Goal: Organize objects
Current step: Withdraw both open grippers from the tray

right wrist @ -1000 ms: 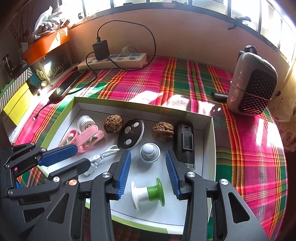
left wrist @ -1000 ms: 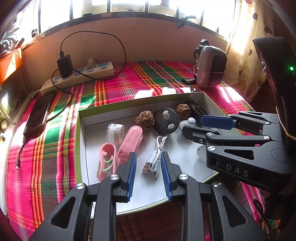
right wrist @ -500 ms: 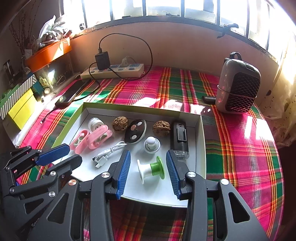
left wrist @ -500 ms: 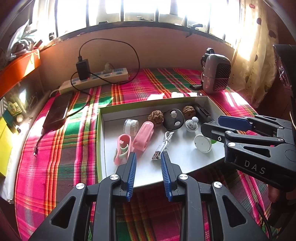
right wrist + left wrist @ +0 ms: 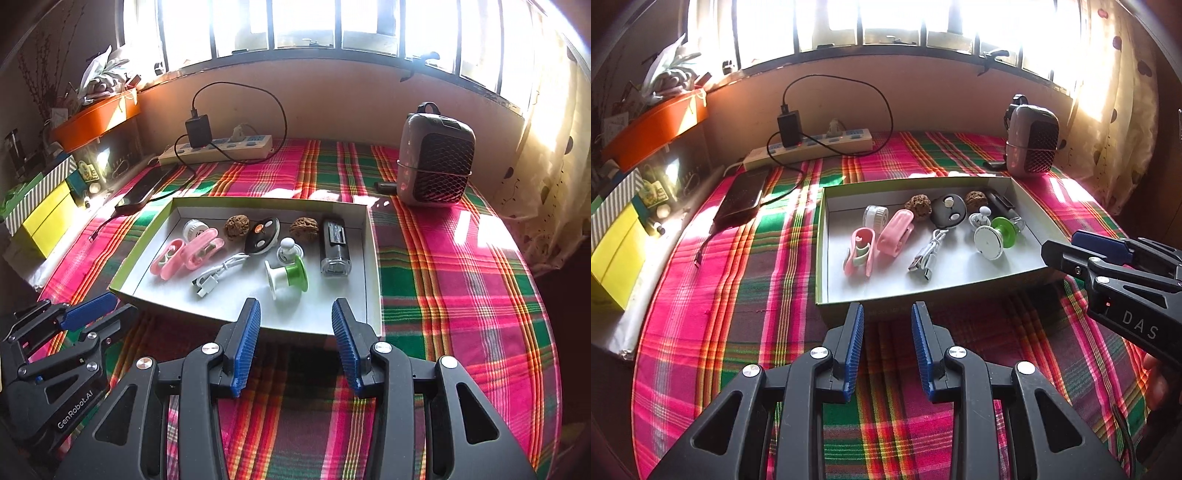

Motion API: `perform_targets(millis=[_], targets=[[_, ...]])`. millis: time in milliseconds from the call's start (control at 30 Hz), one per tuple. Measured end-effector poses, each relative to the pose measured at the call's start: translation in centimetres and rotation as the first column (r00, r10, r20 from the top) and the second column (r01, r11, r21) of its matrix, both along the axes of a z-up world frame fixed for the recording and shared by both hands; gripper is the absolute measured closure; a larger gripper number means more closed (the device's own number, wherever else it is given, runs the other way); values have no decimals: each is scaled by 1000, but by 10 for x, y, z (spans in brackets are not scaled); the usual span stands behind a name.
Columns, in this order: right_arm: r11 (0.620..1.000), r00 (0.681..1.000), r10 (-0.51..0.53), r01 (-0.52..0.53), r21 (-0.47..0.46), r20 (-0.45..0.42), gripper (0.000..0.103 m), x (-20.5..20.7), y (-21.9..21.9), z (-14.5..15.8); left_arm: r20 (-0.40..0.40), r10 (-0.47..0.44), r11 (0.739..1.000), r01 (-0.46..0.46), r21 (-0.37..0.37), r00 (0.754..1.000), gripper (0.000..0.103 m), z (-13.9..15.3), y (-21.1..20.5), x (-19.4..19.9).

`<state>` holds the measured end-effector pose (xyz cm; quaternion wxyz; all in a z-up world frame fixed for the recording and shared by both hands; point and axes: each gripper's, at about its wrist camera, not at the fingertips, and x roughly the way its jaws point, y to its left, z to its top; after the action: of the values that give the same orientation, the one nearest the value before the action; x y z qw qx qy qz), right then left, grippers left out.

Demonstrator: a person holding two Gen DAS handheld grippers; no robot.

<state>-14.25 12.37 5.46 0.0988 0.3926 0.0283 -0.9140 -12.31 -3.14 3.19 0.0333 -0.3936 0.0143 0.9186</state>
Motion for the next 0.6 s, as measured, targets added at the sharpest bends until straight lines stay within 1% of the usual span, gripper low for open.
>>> perform_targets(millis=[67,133,167,267,467,600], targets=[[1000,1000,-7,7,1,7,61,6,2,-2,8,3,1000,-3,6,1000,78,-2,0,6],[1000,1000,-10,10,15,19,60,11,3,-7,21,12,1000,-12,4,1000,78,-7,1,11],[1000,1000,-10,9,24,28,58,13,3,-10,27,9,1000,-9,-1,1000,78,-10,3,14],[999,999,-19,16,52,47,58,20,4,-20,55,2,1000,-2,5,998,78,-19,4,19],[997,994,-41,35,63,98,58,27,9,-40,105,5,1000,-6,10,994,78,-33,6,24],[996,992,-65,57,74,111,58,31,14,-46,95,19,1000,-19,3,995,78,-34,7,26]])
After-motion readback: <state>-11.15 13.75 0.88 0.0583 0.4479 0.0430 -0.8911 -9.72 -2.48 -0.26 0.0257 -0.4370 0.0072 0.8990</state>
